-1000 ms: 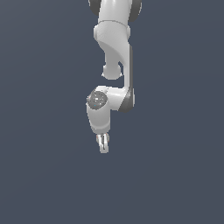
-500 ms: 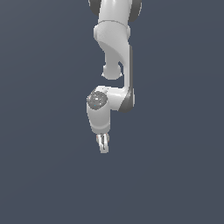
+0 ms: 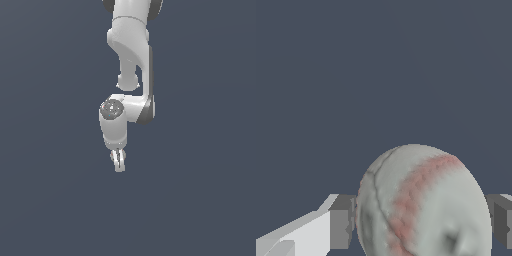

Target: Pick up the object and move it to a goal position.

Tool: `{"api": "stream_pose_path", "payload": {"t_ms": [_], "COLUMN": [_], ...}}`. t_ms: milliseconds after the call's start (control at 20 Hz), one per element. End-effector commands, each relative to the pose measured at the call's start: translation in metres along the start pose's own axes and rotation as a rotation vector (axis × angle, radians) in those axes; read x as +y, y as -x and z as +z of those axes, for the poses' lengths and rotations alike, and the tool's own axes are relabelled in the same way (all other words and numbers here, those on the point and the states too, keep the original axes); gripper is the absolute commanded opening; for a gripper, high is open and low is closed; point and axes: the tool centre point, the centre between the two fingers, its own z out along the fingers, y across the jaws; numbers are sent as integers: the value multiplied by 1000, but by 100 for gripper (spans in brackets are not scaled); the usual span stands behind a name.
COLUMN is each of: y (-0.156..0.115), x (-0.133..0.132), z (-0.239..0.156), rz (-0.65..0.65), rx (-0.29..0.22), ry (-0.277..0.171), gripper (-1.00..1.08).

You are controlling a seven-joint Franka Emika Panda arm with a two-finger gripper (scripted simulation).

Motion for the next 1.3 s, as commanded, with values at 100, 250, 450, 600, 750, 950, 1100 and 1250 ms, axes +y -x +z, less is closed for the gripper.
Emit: {"api": "stream_pose_path", "payload": {"t_ms": [100, 250, 450, 600, 750, 950, 1100, 1250], "y": [6, 11, 20, 27, 34, 44, 52, 60], "x": [7, 14, 25, 35, 45, 59, 69, 80], "z": [-22, -41, -73, -100, -128, -166, -196, -228], "rz": [0, 0, 0, 0, 0, 1, 2, 2], "rx": [0, -1, -1, -2, -2, -1, 0, 1], "ry": [-3, -3, -3, -3, -3, -3, -3, -3], "gripper": [-100, -100, -100, -100, -100, -100, -100, -100]}}
